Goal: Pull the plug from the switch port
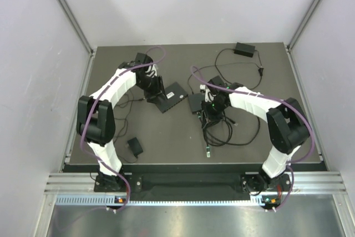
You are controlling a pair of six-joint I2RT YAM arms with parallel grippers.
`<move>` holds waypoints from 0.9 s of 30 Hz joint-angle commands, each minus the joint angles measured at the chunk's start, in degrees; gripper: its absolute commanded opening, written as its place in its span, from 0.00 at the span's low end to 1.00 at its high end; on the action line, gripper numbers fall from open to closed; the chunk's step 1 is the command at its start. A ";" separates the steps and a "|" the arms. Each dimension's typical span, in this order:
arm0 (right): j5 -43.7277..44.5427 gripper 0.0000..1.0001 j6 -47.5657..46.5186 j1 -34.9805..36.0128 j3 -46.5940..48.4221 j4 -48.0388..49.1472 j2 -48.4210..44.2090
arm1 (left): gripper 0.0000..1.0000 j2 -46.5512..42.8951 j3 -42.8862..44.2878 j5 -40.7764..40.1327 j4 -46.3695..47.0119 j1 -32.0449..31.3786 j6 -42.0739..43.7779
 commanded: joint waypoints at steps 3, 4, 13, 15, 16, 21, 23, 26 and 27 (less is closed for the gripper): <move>-1.93 0.39 1.44 1.33 1.87 2.61 -2.87 | 0.46 0.32 1.23 1.39 1.61 -1.41 -1.10; -0.54 0.42 1.00 1.33 2.66 2.00 -3.31 | 0.46 0.32 1.23 1.13 1.61 -1.76 -1.19; 3.69 0.50 -1.81 -5.96 4.16 -2.40 -7.26 | 0.46 2.25 3.95 1.22 1.87 -4.57 -2.24; 3.43 0.50 -1.73 -9.02 4.25 -2.58 -7.97 | 0.46 3.04 5.18 1.30 1.87 -5.28 -2.68; 3.08 0.50 -1.81 -9.91 4.25 -2.67 -8.23 | 0.46 3.57 5.53 1.30 1.87 -5.98 -2.86; 2.99 0.47 -2.34 -14.92 4.25 -2.23 -8.50 | 0.46 5.07 8.17 1.22 1.87 -8.00 -3.74; 0.98 0.45 -2.16 -15.72 4.42 -1.01 -7.54 | 0.46 5.33 8.96 0.78 1.70 -8.71 -4.18; -3.68 0.43 -1.47 -15.46 4.78 1.36 -4.99 | 0.45 5.25 9.40 -0.45 1.35 -9.50 -4.97; -4.73 0.43 -1.46 -14.85 4.43 2.25 -4.46 | 0.45 5.07 9.32 -0.89 1.17 -9.68 -5.58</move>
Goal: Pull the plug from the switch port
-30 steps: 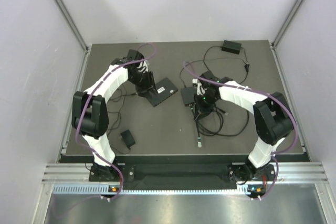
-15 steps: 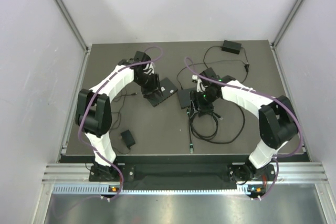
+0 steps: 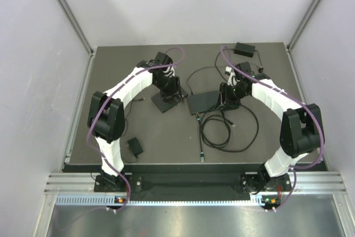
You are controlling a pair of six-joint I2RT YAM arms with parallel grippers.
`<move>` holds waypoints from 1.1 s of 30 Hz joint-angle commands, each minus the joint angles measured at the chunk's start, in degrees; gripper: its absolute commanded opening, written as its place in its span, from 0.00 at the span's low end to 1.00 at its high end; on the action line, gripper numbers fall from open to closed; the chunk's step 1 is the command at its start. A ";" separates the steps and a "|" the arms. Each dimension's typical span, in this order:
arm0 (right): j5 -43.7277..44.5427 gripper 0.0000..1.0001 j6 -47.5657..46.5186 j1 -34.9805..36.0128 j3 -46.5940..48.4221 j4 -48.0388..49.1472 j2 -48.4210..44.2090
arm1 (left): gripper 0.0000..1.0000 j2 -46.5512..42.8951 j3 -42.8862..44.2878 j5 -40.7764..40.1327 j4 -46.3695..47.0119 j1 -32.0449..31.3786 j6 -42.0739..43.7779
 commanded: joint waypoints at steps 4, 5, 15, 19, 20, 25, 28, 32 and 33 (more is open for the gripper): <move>-3.17 0.43 -0.52 3.46 2.11 7.01 4.16 | 0.45 -4.20 -1.94 -5.19 2.35 -0.80 -3.60; -2.99 0.43 0.09 3.72 2.19 7.37 4.87 | 0.45 -4.91 -2.83 -5.55 2.45 -0.72 -4.30; -1.40 0.37 7.83 6.27 1.58 11.41 9.97 | 0.46 -13.98 -9.34 -9.50 1.83 -0.89 -7.04; -1.84 0.38 8.53 7.68 2.28 11.94 11.20 | 0.45 -11.79 -7.51 -8.63 0.35 -0.89 -6.60; -1.93 0.38 8.97 7.94 2.37 12.37 11.46 | 0.45 -11.52 -6.28 -8.28 0.08 -0.81 -6.33; -1.05 0.37 9.58 9.52 2.46 13.52 13.66 | 0.45 -11.69 -6.97 -7.84 0.60 -0.89 -5.80; -0.44 0.29 9.85 9.88 1.58 14.13 13.75 | 0.45 -13.26 -9.86 -7.31 2.35 -0.89 -6.50; -0.08 0.21 9.67 9.88 0.53 14.75 13.75 | 0.45 -14.24 -10.75 -6.70 4.03 -0.89 -7.04; -0.17 0.20 9.67 9.88 0.35 15.01 13.67 | 0.45 -13.98 -10.49 -6.69 4.03 -0.89 -6.95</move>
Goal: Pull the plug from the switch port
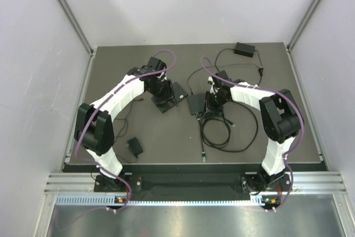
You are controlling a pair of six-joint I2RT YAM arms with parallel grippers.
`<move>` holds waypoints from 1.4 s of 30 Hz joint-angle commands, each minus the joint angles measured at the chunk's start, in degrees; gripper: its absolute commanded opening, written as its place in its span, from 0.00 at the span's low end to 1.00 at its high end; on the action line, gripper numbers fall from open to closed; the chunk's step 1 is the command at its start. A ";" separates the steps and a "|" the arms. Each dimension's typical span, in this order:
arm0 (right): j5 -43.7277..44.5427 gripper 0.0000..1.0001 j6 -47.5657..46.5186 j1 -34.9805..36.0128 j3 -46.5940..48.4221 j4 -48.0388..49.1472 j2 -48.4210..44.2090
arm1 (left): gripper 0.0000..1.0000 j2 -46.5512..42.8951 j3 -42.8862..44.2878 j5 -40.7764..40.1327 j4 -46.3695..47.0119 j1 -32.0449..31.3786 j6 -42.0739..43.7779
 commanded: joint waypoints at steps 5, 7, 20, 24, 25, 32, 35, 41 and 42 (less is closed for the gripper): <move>0.70 0.01 -0.40 0.31 0.44 3.56 -0.96 | 0.45 -0.79 3.80 0.74 1.01 -0.19 0.84; 1.40 0.00 -0.49 -0.05 0.44 3.30 -2.88 | 0.45 0.00 5.47 0.65 0.04 -0.19 1.19; -6.41 0.00 3.19 -18.21 0.71 1.36 -16.16 | 0.45 3.34 7.76 2.23 -0.92 -0.19 2.95; -4.23 0.00 8.20 -25.79 -1.75 4.52 -18.19 | 0.45 3.70 8.20 2.23 -1.01 -0.19 3.39; -3.87 0.00 11.08 -29.02 -2.63 6.79 -18.62 | 0.45 3.78 8.20 2.15 -1.19 -0.11 3.48; 1.40 0.00 18.84 -41.60 -7.83 12.88 -14.77 | 0.45 2.91 6.18 1.97 -1.10 -0.19 4.01; 3.59 0.00 16.39 -43.90 -2.93 9.39 -10.82 | 0.45 2.12 5.30 2.06 -1.10 -0.19 4.44; -8.15 0.00 25.77 -47.33 -4.12 19.80 -7.12 | 0.45 1.32 3.28 1.62 -0.23 -0.19 4.36; -12.35 0.00 28.13 -47.16 -4.91 23.91 -6.59 | 0.45 1.32 3.37 1.53 -0.05 -0.19 4.27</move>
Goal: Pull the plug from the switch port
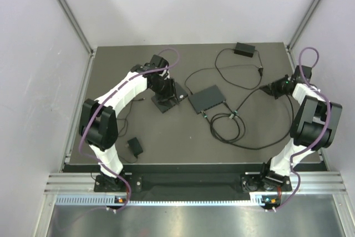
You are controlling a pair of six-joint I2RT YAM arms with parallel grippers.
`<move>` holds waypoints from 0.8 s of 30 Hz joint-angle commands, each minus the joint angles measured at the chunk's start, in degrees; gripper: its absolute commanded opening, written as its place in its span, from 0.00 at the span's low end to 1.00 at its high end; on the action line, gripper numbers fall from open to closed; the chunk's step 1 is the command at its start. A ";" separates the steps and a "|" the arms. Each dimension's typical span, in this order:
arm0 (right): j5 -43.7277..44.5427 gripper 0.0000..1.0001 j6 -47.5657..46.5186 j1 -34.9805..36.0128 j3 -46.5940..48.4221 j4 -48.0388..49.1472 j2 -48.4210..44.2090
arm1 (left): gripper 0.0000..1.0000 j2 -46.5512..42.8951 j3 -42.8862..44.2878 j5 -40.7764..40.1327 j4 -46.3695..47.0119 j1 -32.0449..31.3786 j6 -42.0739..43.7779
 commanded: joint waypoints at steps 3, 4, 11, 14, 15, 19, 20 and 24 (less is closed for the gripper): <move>-14.04 0.00 17.66 1.24 -3.63 21.89 -0.01 | 0.45 -2.13 0.04 0.17 1.00 -0.17 0.49; -15.19 0.00 19.94 2.03 -3.81 22.19 -0.01 | 0.45 -1.95 0.31 0.18 1.00 -0.17 0.57; -16.35 0.00 23.75 7.31 -5.22 24.40 -2.12 | 0.45 -0.37 1.28 1.05 1.62 -0.17 -0.30; -11.79 0.00 24.35 4.78 -7.14 27.55 -4.23 | 0.45 -0.37 1.19 1.49 1.71 -0.26 -0.57; -9.95 0.00 24.71 3.80 -7.32 27.82 -4.58 | 0.45 -0.37 1.19 1.49 1.71 -0.17 -0.48; -11.95 0.00 25.67 -0.94 -4.69 28.87 -0.46 | 0.45 -0.98 0.84 1.06 1.18 -0.26 -0.13; -11.78 0.00 25.85 -2.78 -4.51 28.27 0.24 | 0.45 -1.16 0.75 1.05 0.83 -0.26 -0.04; -8.89 0.03 20.88 -5.61 -1.97 22.24 3.67 | 0.45 -2.12 0.23 0.53 0.21 -0.17 0.31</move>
